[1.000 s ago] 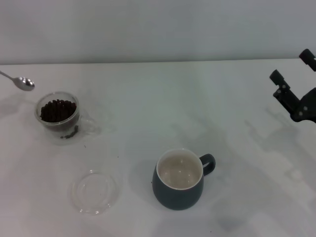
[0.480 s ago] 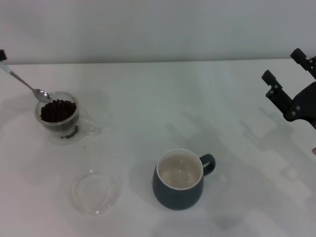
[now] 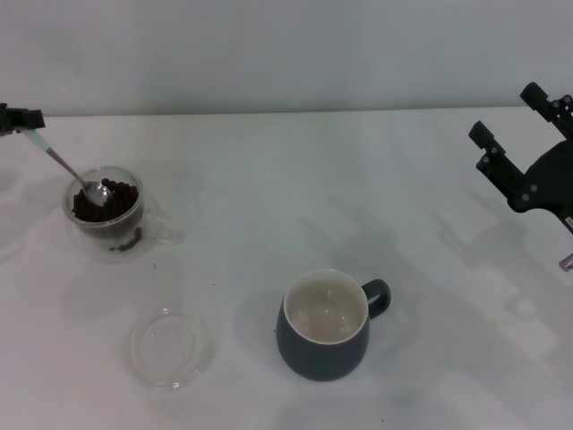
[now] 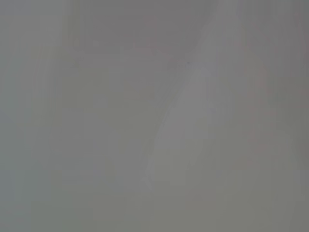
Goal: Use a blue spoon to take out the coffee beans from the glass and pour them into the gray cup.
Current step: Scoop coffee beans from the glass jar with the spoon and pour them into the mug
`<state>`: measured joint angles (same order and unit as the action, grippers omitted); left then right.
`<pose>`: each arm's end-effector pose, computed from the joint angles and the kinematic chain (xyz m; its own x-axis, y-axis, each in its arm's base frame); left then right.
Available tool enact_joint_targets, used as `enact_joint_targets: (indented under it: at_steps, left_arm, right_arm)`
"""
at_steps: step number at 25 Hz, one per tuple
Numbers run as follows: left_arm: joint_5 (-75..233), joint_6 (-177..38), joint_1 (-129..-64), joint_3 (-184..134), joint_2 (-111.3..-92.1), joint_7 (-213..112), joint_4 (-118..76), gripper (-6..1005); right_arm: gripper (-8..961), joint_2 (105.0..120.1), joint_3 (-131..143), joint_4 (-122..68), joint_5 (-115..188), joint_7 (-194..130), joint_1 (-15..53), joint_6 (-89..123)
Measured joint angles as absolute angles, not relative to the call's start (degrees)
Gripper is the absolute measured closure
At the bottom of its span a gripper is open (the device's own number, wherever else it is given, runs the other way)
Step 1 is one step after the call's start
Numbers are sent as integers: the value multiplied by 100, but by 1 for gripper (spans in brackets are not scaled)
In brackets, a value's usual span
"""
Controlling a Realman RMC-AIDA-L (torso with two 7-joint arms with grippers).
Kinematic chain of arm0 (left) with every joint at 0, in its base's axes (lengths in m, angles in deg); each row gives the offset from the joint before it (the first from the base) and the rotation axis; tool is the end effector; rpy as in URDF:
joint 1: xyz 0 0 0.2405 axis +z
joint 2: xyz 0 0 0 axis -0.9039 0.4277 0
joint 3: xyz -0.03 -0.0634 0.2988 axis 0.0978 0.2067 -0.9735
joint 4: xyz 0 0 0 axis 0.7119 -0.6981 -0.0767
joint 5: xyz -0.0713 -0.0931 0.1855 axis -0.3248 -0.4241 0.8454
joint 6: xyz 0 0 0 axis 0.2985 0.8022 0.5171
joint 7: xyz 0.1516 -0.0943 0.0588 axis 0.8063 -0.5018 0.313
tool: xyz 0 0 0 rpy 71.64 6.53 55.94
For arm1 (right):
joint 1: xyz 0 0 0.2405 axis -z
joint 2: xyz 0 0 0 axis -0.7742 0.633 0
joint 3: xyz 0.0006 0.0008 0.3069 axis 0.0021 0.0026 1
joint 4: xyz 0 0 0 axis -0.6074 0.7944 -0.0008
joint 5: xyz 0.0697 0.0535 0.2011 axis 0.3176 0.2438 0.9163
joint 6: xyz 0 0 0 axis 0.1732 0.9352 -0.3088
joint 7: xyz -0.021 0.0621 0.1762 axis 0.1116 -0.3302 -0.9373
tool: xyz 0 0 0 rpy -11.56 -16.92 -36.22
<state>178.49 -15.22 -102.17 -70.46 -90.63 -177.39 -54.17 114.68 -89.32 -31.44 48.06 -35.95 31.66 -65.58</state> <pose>-0.3310 0.4991 0.0579 0.3955 0.6944 0.6012 0.9184 -0.3015 -0.2561 0.3343 0.3371 -0.0173 0.7425 0.3825 -0.5499 -0.3878 -0.4239 -0.8185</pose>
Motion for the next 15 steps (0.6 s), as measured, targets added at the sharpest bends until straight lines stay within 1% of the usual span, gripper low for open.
enact_joint_targets:
  at_steps: [4, 9, 15]
  left_arm:
    - [17899, -1598, -10207, -7046, -9107, -17736, -5417, 865]
    - [17886, -1620, -10168, -7016, -9219, -17735, -5403, 866]
    - [17874, -1625, -10146, -6935, -9280, -17778, -5277, 867]
  right_arm:
    - [254, 11468, -8925, -3131, 4808, -3595, 3133, -6526]
    - [255, 11466, -8924, -3124, 4808, -3595, 3094, -6494]
    - [255, 11460, -8924, -3148, 4808, -3595, 3064, -6400]
